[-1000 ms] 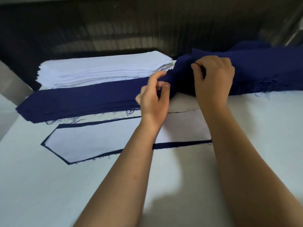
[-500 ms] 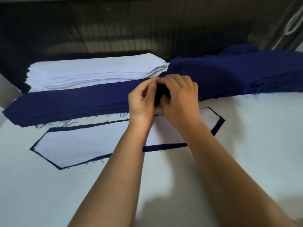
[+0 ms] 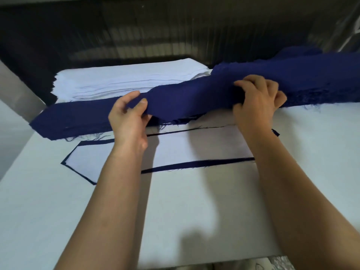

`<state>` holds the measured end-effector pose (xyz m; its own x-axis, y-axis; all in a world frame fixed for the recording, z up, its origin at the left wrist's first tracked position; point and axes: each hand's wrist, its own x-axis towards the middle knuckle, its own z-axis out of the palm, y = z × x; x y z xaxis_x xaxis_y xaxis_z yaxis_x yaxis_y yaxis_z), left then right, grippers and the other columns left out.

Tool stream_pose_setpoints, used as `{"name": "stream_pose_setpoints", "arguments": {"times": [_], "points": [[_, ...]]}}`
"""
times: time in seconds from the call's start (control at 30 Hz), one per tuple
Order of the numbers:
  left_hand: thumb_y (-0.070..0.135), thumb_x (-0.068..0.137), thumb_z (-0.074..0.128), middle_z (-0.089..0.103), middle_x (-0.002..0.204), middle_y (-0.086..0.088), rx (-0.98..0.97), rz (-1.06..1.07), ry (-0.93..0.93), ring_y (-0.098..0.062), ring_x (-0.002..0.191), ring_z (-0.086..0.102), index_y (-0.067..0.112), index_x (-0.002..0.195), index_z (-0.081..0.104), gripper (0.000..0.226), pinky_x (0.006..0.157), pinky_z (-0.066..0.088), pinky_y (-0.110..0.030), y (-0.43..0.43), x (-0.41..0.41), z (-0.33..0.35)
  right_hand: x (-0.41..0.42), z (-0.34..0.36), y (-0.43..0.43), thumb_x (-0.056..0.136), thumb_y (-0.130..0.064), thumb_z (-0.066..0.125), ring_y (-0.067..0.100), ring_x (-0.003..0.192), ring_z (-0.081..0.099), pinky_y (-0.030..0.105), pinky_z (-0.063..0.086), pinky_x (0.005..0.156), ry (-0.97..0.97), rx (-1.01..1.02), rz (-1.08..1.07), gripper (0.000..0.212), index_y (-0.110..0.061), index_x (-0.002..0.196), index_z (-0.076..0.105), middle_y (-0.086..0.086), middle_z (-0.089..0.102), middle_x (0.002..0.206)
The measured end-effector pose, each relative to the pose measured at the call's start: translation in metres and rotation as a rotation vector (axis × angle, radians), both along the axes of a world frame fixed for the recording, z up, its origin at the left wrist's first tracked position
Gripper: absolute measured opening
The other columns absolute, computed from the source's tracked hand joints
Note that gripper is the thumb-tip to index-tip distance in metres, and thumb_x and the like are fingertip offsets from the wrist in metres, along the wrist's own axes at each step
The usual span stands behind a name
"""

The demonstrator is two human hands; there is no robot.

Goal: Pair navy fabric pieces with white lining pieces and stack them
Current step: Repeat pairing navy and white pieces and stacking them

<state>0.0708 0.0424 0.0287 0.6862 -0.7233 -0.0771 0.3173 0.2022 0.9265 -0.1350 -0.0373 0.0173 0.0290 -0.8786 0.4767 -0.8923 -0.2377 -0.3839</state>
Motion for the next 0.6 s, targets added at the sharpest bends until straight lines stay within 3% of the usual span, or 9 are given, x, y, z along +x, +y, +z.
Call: {"name": "stream_pose_setpoints", "arguments": {"times": [0.1, 0.3, 0.47, 0.6], "points": [[-0.008, 0.09, 0.057, 0.066, 0.09, -0.004, 0.021, 0.021, -0.091, -0.011, 0.077, 0.068, 0.016, 0.099, 0.065, 0.027, 0.073, 0.055, -0.022, 0.018, 0.028, -0.003, -0.007, 0.002, -0.002, 0.082, 0.0, 0.054, 0.033, 0.126, 0.025, 0.042, 0.015, 0.101, 0.004, 0.02, -0.049, 0.046, -0.02, 0.123, 0.06, 0.002, 0.041, 0.138], [-0.006, 0.091, 0.055, 0.075, 0.078, 0.006, 0.113, -0.001, -0.142, -0.008, 0.079, 0.072, 0.018, 0.097, 0.07, 0.028, 0.076, 0.056, -0.022, 0.048, 0.081, -0.006, -0.004, -0.001, 0.007, 0.087, -0.009, 0.057, 0.034, 0.128, 0.017, 0.044, 0.013, 0.101, 0.08, 0.06, -0.042, 0.033, -0.025, 0.115, 0.064, 0.0, 0.033, 0.143], [-0.004, 0.093, 0.052, 0.07, 0.095, -0.004, 0.196, 0.012, -0.152, -0.005, 0.075, 0.07, 0.014, 0.098, 0.068, 0.025, 0.076, 0.057, -0.02, 0.069, 0.1, -0.01, -0.01, -0.003, 0.014, 0.088, -0.006, 0.056, 0.034, 0.125, 0.022, 0.039, 0.014, 0.097, 0.046, 0.019, -0.018, 0.028, -0.023, 0.105, 0.07, -0.002, 0.038, 0.141], [0.0, 0.094, 0.054, 0.072, 0.082, 0.003, 0.246, 0.005, -0.184, -0.008, 0.08, 0.069, 0.014, 0.091, 0.068, 0.019, 0.079, 0.058, -0.025, 0.085, 0.112, -0.013, -0.017, -0.008, 0.023, 0.082, 0.006, 0.056, 0.036, 0.12, 0.03, 0.026, 0.023, 0.1, -0.077, 0.004, 0.075, 0.032, -0.014, 0.099, 0.072, 0.005, 0.045, 0.133]]}}
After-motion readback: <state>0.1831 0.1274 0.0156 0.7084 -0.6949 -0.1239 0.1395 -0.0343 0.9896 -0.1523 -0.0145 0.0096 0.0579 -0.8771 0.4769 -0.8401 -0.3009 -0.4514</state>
